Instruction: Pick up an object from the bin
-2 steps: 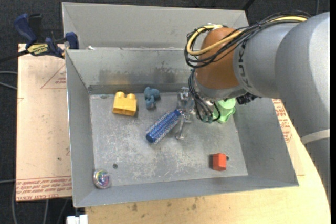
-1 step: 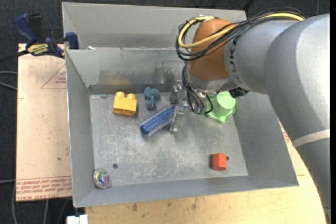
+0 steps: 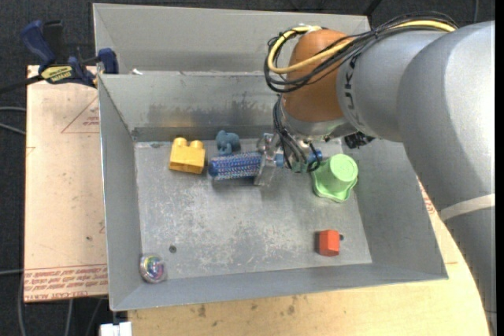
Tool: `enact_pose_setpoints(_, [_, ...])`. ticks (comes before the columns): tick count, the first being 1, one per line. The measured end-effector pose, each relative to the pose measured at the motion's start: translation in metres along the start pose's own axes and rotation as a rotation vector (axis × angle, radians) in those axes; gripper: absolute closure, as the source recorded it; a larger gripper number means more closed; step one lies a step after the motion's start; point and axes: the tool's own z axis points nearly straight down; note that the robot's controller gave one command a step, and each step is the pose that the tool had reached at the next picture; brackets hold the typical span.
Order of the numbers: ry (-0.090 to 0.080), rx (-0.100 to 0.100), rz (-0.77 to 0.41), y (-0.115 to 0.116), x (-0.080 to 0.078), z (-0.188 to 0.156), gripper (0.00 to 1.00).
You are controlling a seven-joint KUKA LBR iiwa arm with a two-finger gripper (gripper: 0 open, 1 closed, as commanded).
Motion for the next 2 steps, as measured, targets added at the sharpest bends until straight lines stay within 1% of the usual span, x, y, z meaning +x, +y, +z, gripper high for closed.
enact_pose_setpoints(2, [0.001,0.001,-0.004,0.001,0.000,-0.025,1.00])
